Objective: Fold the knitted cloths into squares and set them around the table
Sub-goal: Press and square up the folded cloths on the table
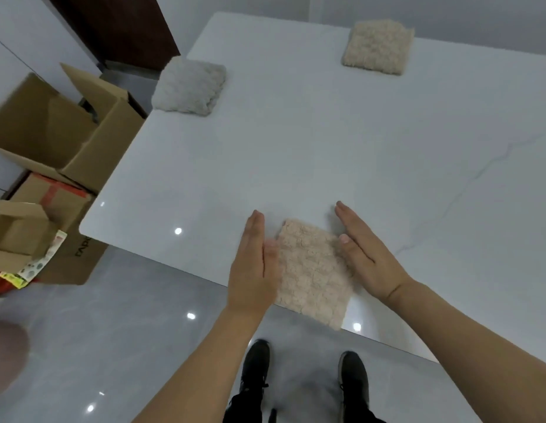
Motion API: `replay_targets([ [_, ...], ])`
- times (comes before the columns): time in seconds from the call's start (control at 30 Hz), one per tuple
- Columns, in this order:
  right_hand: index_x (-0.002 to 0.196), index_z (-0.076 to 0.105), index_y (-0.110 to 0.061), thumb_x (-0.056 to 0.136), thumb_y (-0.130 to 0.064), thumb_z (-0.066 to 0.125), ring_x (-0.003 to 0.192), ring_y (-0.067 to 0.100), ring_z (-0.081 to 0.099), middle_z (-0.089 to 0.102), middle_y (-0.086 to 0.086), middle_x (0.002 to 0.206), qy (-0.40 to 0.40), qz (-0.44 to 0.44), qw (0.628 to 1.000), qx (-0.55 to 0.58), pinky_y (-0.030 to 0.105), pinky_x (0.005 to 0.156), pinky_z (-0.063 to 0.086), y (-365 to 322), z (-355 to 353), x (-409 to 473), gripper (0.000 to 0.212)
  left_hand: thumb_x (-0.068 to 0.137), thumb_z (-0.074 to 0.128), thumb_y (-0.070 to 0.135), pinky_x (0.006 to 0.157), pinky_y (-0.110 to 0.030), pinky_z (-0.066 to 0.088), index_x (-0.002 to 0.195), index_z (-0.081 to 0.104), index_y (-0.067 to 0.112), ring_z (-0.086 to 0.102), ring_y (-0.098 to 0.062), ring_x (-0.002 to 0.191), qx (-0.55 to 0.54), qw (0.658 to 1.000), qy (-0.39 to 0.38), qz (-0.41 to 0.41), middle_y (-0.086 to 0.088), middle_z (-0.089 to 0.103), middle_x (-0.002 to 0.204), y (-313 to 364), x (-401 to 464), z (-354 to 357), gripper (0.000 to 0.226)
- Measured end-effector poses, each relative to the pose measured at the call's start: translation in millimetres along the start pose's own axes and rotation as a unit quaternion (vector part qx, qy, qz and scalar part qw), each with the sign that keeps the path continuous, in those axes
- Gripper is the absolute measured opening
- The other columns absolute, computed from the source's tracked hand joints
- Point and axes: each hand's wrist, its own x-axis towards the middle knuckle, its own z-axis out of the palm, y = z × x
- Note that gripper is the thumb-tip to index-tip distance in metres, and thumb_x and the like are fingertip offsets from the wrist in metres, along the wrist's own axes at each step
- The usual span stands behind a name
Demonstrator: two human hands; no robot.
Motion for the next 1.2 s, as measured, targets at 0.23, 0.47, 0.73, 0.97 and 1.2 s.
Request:
replay_targets([
  [0.23,0.154,0.018,-0.022,0.104,-0.035,0.031,0.145,-0.006,0.006,0.009,-0.014,0.16,-0.212,-0.162,0.956,-0.122,0.02,0.12,0.007,1.2,-24.9,56.5,0.053,0.105,0.022,0.037,0.125,-0.033,0.008,0.157,0.013,0.025,0.004,0.003,0.15,-0.097,0.948,0.266,-0.146,0.021,0.01,0.161,25.7,-42.4,56.6,0.054],
  [0.47,0.155,0.014,-0.023,0.104,-0.038,0.028,0.144,-0.008,0.002,0.004,-0.015,0.161,-0.318,-0.245,0.891,-0.212,0.018,0.119,0.005,-0.1,-23.7,82.2,0.054,0.108,0.024,0.031,0.118,-0.012,0.002,0.158,0.009,0.026,-0.003,0.008,0.148,-0.162,0.904,0.355,-0.174,0.019,0.004,0.164,51.9,-53.3,94.7,0.052],
  [0.73,0.153,0.017,-0.007,0.101,-0.04,0.022,0.147,0.007,0.007,0.008,0.005,0.162,-0.293,-0.359,0.84,-0.283,0.028,0.121,0.002,12.4,-13.2,83.3,0.062,0.105,0.023,0.034,0.121,-0.02,0.0,0.158,0.008,0.014,-0.007,-0.003,0.151,-0.076,0.904,0.366,-0.208,0.008,0.001,0.166,48.2,-48.1,111.1,0.058],
  [0.97,0.154,0.015,-0.012,0.102,-0.03,0.034,0.147,0.002,0.004,0.006,-0.007,0.162,-0.321,-0.265,0.906,-0.08,0.026,0.121,0.008,10.9,-21.0,83.5,0.058,0.106,0.027,0.03,0.118,-0.012,0.008,0.158,0.011,0.013,0.001,-0.001,0.151,-0.176,0.869,0.435,-0.16,0.007,0.004,0.165,58.1,-46.9,112.1,0.056],
  [1.2,0.153,0.018,-0.008,0.102,-0.018,0.034,0.148,0.005,0.008,0.011,-0.001,0.162,-0.317,-0.28,0.905,-0.047,0.029,0.121,0.009,10.1,-7.0,77.4,0.054,0.106,0.027,0.029,0.121,-0.017,0.006,0.158,0.012,0.013,0.002,0.0,0.151,-0.181,0.859,0.449,-0.164,0.007,0.005,0.166,55.1,-45.3,116.6,0.056],
])
